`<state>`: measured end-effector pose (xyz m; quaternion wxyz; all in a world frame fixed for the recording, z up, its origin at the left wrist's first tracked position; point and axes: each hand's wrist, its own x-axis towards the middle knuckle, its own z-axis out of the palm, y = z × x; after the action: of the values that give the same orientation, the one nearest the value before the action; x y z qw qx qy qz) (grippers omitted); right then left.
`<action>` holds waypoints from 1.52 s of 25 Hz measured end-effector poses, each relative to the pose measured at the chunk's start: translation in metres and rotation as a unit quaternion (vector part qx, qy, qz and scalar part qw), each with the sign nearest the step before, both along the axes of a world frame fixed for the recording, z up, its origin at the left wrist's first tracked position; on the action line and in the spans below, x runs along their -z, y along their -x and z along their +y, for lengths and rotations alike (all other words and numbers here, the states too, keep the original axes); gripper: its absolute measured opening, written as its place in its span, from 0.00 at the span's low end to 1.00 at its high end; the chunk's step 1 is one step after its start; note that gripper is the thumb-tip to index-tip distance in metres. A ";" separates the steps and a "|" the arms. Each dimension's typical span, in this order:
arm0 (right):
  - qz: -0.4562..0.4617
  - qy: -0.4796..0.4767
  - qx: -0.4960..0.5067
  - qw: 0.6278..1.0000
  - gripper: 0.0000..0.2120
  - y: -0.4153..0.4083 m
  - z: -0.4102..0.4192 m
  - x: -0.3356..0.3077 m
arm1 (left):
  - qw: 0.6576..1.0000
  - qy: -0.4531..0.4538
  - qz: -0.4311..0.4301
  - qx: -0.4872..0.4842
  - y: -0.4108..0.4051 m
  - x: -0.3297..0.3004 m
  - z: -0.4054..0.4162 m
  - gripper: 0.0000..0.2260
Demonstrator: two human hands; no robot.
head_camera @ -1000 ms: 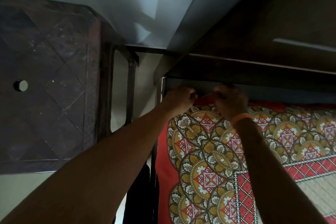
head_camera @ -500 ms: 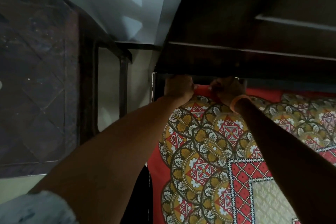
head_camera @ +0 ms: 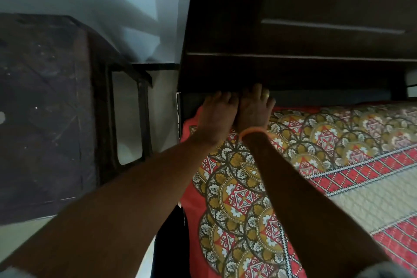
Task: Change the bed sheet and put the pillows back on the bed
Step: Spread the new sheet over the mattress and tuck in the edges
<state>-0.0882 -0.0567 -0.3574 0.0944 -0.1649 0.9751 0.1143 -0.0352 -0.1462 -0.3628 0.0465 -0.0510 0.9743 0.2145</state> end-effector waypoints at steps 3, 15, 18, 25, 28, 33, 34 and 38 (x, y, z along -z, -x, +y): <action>-0.024 0.142 0.097 0.985 0.23 -0.066 0.015 -0.007 | 0.996 -0.010 -0.044 0.071 -0.055 -0.008 0.009 0.24; -0.297 0.289 0.362 0.835 0.25 -0.431 0.136 -0.109 | 0.925 0.035 -0.202 0.321 -0.339 -0.113 0.091 0.23; -0.265 0.334 0.516 0.743 0.15 -0.506 0.177 -0.162 | 0.933 0.002 -0.227 0.280 -0.393 -0.168 0.138 0.16; -0.073 0.407 0.648 0.639 0.11 -0.776 0.346 -0.247 | 0.903 0.004 -0.165 0.396 -0.615 -0.263 0.320 0.12; -0.004 0.428 0.717 0.551 0.11 -0.906 0.418 -0.258 | 0.890 -0.025 -0.165 0.425 -0.726 -0.280 0.409 0.11; 0.066 0.425 0.791 0.435 0.11 -1.108 0.537 -0.282 | 0.822 -0.047 -0.193 0.534 -0.914 -0.301 0.548 0.13; 0.078 0.426 0.797 0.420 0.11 -1.136 0.559 -0.285 | 0.811 -0.041 -0.194 0.551 -0.939 -0.298 0.572 0.13; 0.116 0.393 0.829 0.382 0.13 -1.248 0.658 -0.274 | 0.768 -0.027 -0.178 0.615 -1.051 -0.275 0.684 0.12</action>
<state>1.1602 0.6010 -0.0832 -0.0467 0.7211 0.5645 -0.3989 1.0157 0.5380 -0.0878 0.3424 0.5230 0.7653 0.1533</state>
